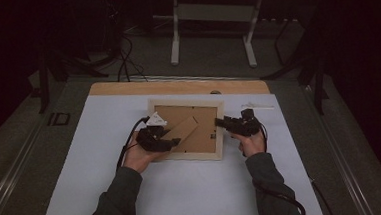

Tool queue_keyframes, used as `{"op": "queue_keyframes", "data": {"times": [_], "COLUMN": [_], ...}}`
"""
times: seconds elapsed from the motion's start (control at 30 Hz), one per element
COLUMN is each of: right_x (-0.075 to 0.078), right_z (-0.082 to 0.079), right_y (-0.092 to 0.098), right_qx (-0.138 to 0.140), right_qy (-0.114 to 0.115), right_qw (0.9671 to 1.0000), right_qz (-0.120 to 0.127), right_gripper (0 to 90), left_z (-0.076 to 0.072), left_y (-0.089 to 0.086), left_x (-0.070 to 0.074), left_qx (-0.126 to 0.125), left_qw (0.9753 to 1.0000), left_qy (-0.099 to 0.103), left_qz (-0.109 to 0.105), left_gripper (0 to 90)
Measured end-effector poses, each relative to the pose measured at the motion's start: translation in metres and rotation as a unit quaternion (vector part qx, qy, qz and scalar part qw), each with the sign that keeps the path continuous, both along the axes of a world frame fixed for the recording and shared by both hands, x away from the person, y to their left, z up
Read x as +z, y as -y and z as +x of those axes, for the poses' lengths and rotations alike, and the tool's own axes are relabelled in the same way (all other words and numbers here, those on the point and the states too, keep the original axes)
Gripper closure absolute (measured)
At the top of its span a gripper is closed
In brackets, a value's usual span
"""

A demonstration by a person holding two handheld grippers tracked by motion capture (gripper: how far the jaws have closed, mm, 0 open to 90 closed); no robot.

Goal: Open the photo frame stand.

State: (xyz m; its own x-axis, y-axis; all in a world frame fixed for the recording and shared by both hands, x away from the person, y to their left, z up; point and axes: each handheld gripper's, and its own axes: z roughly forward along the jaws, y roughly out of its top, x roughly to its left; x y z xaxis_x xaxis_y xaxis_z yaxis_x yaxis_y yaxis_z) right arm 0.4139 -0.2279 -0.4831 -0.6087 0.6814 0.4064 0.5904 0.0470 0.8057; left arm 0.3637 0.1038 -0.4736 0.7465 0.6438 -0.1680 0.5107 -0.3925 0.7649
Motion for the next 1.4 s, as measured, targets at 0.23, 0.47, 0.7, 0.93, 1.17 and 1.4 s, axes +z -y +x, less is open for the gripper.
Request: {"op": "queue_keyframes", "data": {"times": [0.23,0.47,0.7,0.93,1.17,1.4], "right_x": [0.002,0.005,0.007,0.011,0.02,0.022], "right_z": [-0.003,-0.005,-0.006,-0.008,-0.008,-0.007], "right_y": [-0.001,-0.002,-0.003,-0.003,-0.005,-0.006], "right_qx": [0.004,0.005,0.0,-0.01,-0.013,-0.016], "right_qy": [0.017,0.024,0.033,0.054,0.071,0.078], "right_qw": [0.9998,0.9997,0.9994,0.9984,0.9968,0.996], "right_qz": [-0.005,-0.009,-0.01,-0.016,-0.034,-0.042], "right_gripper": [60.2,60.5,60.9,61.5,62.2,62.2], "left_z": [0.003,0.0,-0.001,0.0,0.003,0.004], "left_y": [-0.002,-0.003,0.0,0.006,0.012,0.012], "left_x": [-0.001,0.003,0.005,0.008,0.011,0.011], "left_qx": [0.003,0.003,0.011,0.019,0.027,0.034], "left_qw": [0.9999,0.9999,0.9997,0.9989,0.998,0.9976], "left_qy": [-0.009,0.007,0.022,0.038,0.045,0.049], "left_qz": [-0.01,-0.013,0.0,0.021,0.036,0.036], "left_gripper": [57.5,63.3,64.9,65.4,66.9,67.6]}}
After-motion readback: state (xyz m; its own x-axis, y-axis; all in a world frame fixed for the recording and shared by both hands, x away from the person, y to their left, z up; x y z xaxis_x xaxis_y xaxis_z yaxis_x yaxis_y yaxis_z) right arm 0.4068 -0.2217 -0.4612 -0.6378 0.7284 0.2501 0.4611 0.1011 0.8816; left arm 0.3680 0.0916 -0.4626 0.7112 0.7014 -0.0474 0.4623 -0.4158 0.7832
